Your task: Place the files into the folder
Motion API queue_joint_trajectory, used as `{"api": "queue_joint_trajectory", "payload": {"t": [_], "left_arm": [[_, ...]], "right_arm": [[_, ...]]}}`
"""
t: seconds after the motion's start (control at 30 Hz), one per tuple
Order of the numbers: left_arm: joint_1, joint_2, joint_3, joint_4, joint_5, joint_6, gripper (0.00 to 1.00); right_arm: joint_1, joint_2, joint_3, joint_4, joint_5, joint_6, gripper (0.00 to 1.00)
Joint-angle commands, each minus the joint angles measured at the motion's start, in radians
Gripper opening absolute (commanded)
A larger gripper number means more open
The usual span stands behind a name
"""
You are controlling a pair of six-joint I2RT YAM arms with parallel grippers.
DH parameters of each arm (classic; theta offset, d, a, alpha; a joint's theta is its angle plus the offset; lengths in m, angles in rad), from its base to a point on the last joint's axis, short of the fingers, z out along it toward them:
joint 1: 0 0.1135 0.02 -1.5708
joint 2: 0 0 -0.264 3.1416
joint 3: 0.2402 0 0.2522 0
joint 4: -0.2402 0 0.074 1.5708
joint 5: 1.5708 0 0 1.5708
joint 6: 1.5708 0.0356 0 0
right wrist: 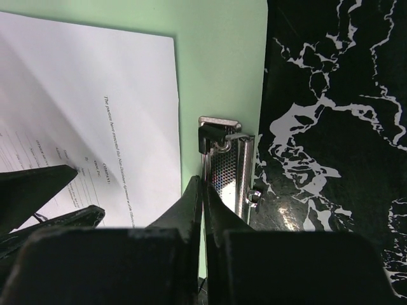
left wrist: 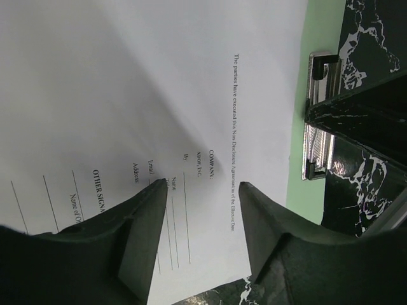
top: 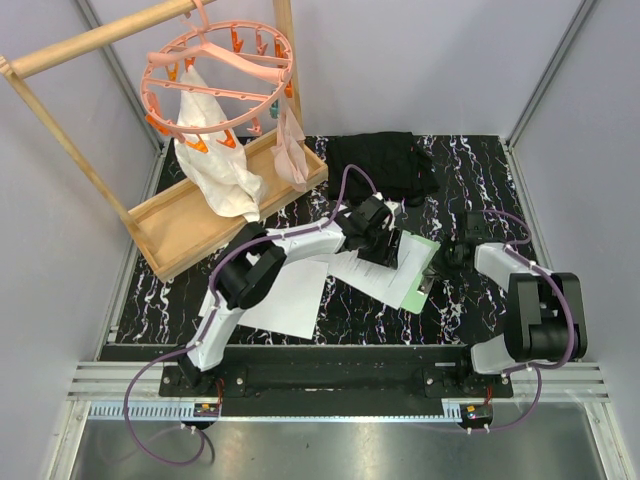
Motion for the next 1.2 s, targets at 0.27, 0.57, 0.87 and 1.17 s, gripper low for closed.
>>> {"api": "queue_joint_trajectory", "payload": {"t": [0.27, 0.57, 0.87, 1.17], "left_arm": [[0.107, -0.118, 0.097, -0.242, -0.006, 0.079, 0.87], [0.132, -0.187, 0.084, -0.263, 0.112, 0.086, 0.92], [0.161, -0.185, 0.113, -0.329, 0.009, 0.149, 0.89], [0.12, -0.022, 0.124, -0.275, 0.016, 0.11, 0.77]], "right_arm": [[-0.033, -0.18, -0.058, 0.063, -0.061, -0.03, 0.0], [-0.05, -0.155, -0.059, 0.111, -0.136, -0.024, 0.0], [-0.067, -0.138, -0.099, 0.172, -0.197, -0.009, 0.0], [-0.076, -0.216, -0.125, 0.215, -0.283, 0.014, 0.0]]}}
